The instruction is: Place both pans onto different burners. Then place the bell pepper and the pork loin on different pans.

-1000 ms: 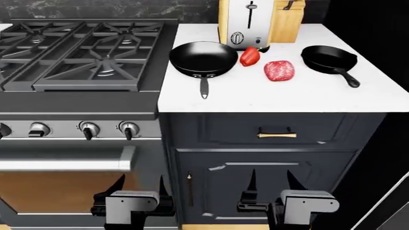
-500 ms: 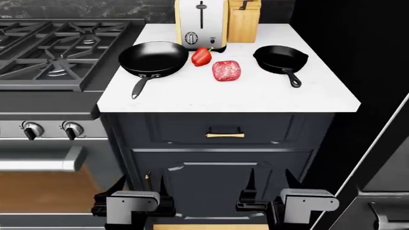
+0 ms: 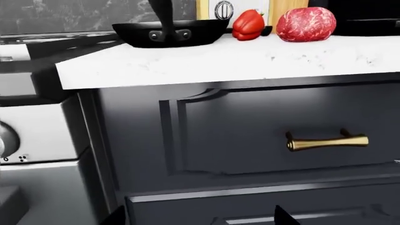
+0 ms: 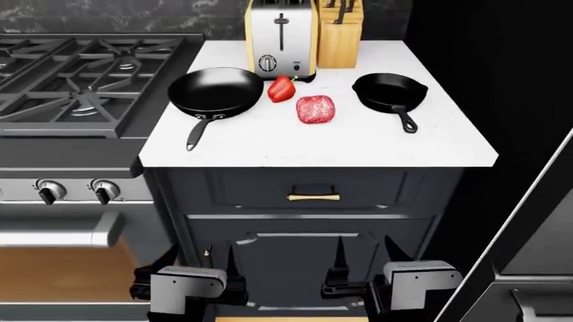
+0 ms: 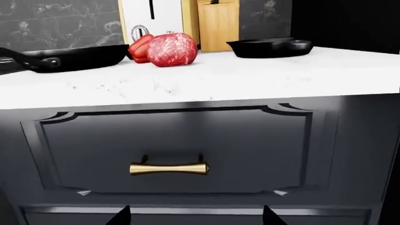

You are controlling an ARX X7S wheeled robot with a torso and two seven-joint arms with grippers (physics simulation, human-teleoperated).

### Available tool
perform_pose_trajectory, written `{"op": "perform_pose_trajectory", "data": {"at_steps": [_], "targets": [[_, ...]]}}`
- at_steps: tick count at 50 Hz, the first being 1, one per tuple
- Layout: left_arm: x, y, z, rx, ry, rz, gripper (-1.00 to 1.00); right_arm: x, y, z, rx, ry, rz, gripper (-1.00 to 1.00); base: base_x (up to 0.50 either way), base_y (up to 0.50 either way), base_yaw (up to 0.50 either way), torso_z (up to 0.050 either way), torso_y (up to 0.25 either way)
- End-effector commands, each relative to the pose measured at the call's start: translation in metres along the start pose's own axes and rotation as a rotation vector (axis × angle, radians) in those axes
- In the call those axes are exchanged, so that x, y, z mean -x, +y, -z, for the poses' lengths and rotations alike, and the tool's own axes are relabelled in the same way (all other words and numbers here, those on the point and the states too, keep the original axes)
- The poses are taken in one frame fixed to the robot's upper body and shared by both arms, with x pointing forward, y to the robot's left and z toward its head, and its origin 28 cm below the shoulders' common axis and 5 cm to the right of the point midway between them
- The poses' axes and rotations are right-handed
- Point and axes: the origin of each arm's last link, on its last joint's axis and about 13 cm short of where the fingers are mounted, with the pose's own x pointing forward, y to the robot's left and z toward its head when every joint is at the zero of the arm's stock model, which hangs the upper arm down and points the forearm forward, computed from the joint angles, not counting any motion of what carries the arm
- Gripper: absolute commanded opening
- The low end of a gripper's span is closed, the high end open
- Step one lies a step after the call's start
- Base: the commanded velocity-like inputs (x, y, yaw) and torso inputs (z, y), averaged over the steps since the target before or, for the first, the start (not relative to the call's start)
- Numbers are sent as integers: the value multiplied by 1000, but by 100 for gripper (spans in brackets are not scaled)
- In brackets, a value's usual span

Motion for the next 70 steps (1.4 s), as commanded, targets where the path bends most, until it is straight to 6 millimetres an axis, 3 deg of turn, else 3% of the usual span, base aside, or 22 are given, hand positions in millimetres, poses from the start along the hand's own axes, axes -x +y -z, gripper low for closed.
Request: {"op": "perform_pose_trajectory", "data": {"at_steps": [1, 16, 19, 22, 31, 39, 47, 58, 65, 70], "targets": [[0, 1, -3, 8, -8, 11, 100, -1, 1, -3, 2, -13, -23, 100, 0, 0, 0, 50, 0], [1, 2, 2, 3, 31, 12, 100, -4, -3, -8, 40, -26, 29, 100, 0, 0, 0, 50, 0], [1, 5, -7, -18, 53, 47, 100, -8, -9, -23, 104, -18, 85, 100, 0, 0, 0, 50, 0], [-3, 7, -24, -30, 36, 100, 100, -11, -11, -51, 99, -64, 102, 100, 0, 0, 0, 50, 0], [-29, 12, -101, 54, -61, 198, 100, -15, -17, -132, 177, -157, 24, 100, 0, 0, 0, 50, 0], [-47, 14, -151, 67, -99, 270, 100, -19, -22, -171, 143, -203, -61, 100, 0, 0, 0, 1, 0], [-62, 17, -189, 116, -22, 259, 100, -18, -26, -208, 167, -148, -125, 100, 0, 0, 0, 0, 0], [-59, 20, -221, 160, -4, 220, 100, -11, -26, -266, 151, -129, -114, 100, 0, 0, 0, 0, 0], [-57, 22, -230, 126, -19, 170, 100, -8, -25, -285, 236, -121, -63, 100, 0, 0, 0, 0, 0], [-59, 22, -232, 119, -19, 166, 100, -7, -27, -291, 199, -155, -40, 100, 12, 0, 0, 0, 0]]}}
